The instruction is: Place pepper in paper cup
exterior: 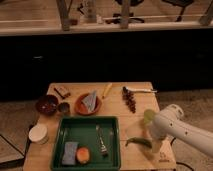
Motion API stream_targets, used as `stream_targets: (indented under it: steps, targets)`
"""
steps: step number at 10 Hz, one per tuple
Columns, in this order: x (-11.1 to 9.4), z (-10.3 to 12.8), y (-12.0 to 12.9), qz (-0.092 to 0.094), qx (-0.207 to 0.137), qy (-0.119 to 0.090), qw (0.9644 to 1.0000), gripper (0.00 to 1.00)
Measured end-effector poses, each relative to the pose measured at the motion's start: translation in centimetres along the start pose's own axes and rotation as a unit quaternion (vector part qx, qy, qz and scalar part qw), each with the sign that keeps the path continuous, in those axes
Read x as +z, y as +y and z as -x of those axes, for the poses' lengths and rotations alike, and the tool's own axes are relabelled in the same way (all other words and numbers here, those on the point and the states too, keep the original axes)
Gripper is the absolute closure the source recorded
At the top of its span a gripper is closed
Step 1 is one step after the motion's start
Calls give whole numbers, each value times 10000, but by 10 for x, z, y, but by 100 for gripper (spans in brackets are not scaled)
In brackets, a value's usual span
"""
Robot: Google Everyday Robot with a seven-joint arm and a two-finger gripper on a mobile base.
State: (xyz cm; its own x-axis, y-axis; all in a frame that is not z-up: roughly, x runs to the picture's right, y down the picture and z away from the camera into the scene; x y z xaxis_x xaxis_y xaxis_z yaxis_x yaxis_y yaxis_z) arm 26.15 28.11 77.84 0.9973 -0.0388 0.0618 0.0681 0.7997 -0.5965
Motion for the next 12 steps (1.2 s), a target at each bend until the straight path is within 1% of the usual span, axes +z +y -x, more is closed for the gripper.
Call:
stream_targets:
  steps: [5, 7, 10, 11, 12]
  targets:
    - [1, 1, 1, 6, -9, 9, 10000, 20]
    - [2, 5, 1, -2, -66, 33, 10000, 20]
    - [6, 16, 1, 16, -199, -9, 9998, 20]
    - [9, 22, 1, 37, -253, -31, 9997, 21]
    - [11, 26, 0, 53, -307, -40, 9995, 27]
